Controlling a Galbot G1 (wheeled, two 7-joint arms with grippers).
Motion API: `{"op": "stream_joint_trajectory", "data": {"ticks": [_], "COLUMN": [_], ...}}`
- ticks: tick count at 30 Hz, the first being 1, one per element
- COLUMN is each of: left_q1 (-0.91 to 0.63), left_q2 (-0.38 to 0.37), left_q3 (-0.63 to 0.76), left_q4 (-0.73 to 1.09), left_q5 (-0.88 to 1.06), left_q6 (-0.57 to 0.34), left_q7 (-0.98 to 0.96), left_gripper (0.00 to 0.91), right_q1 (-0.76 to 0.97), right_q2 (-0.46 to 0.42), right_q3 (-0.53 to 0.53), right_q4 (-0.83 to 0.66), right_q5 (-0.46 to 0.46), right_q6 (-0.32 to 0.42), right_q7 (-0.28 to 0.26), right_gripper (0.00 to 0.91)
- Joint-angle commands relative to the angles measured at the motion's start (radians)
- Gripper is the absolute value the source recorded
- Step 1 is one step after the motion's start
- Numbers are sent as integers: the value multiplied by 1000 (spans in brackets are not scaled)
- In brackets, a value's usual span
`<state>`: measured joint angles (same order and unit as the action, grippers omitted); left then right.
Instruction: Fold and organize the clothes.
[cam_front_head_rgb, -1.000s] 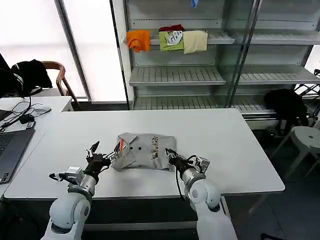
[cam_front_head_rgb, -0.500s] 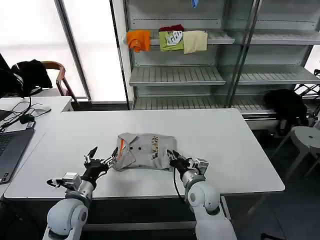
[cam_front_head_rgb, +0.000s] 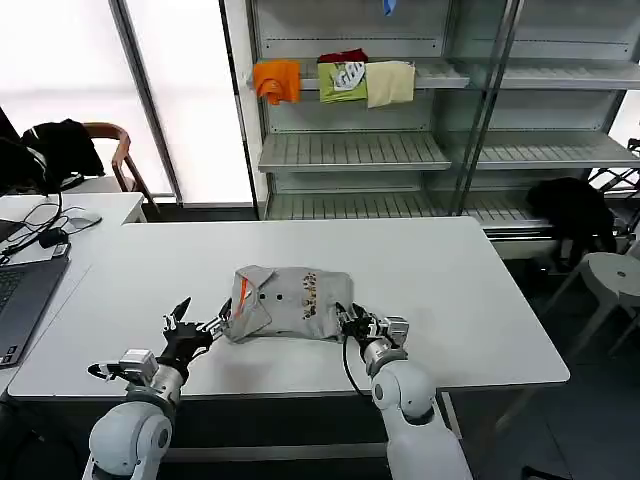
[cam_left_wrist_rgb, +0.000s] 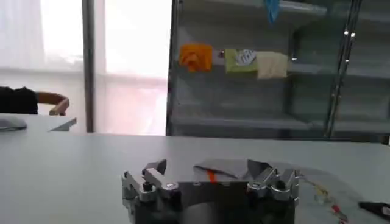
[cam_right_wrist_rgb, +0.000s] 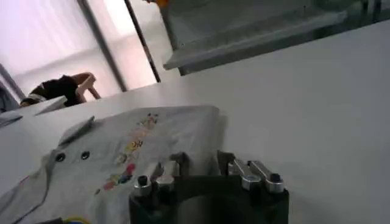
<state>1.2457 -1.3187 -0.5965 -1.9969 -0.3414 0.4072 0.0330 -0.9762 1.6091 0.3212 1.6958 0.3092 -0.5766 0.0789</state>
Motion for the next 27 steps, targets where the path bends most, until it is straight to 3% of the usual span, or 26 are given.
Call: {"op": "stream_joint_trajectory", "data": {"ticks": [1,10,18,19,20,22,26,27], "left_q1": [2,0,5,6,7,8,9,10], "left_q2": [3,1,4,2,1,-3,0,2], "left_q3": [-5,-1,-3,-1,0,0,-10,-13], "left_q4": [6,12,10,10,9,7,17,19], "left_q5": [-4,-5,-6,-6,-7,-11,-34,-37], "left_q6": [0,0,2,3,3,2,-11,-15], "left_q7": [-1,-4,-8,-10,-10,-11,-23,-26], "left_gripper": [907,907,907,907,907,907,907,907], "right_q1": [9,22,-24,-39,-49,-68,-127,-133], "right_q2": [49,44,-95,-111,-117,-122,-123,-126], "right_q3": [-1,34,33,38,44,59,116,120], "right_q4": [-33,-2,84,86,87,89,141,147], "right_q5": [-48,-19,29,3,-22,-71,-297,-310], "right_q6": [0,-2,-6,-6,-5,-3,6,15], "right_q7": [-22,7,47,35,26,5,-56,-58], "right_gripper": [0,0,0,544,907,907,907,907]}}
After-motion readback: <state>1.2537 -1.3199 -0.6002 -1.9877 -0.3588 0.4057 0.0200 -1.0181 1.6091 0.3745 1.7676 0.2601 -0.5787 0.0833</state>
